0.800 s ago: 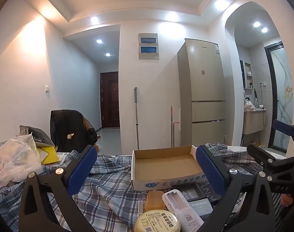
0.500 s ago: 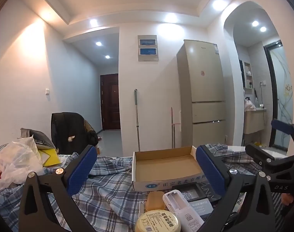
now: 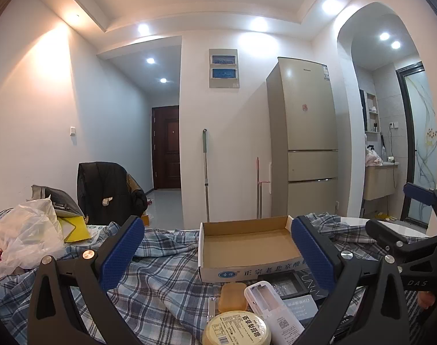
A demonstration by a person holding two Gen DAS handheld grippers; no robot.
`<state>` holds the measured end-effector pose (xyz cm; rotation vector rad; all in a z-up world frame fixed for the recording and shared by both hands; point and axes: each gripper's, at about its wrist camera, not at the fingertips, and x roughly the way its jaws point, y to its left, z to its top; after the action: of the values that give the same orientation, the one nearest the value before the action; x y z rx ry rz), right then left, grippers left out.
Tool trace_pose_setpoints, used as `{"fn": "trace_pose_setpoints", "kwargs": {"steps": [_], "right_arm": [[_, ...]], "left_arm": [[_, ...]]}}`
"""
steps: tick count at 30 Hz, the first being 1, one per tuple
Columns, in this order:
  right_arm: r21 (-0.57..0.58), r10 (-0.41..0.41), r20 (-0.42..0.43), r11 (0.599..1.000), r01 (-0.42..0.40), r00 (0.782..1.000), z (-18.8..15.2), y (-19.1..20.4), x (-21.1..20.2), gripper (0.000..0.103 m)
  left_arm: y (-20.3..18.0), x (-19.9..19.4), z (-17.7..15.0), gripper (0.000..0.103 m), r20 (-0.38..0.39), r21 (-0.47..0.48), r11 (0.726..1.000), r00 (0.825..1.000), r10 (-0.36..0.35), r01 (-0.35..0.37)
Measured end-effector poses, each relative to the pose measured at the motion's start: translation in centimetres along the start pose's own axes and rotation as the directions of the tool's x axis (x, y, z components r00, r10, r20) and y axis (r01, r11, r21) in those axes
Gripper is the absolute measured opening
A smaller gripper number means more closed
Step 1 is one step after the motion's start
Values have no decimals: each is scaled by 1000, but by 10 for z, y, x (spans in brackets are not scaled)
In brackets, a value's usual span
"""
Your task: Organize rigid objects
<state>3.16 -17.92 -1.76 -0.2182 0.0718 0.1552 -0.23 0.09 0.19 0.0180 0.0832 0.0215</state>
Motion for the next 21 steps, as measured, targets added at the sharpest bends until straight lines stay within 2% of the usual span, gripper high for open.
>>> {"fn": "trace_pose_setpoints", "kwargs": {"steps": [21], "right_arm": [[-5,-4,1,1000,4,1000,-1,1,2,103]], "left_arm": [[2,4,0,103,-1,-7,1000,1000,12,-12]]}}
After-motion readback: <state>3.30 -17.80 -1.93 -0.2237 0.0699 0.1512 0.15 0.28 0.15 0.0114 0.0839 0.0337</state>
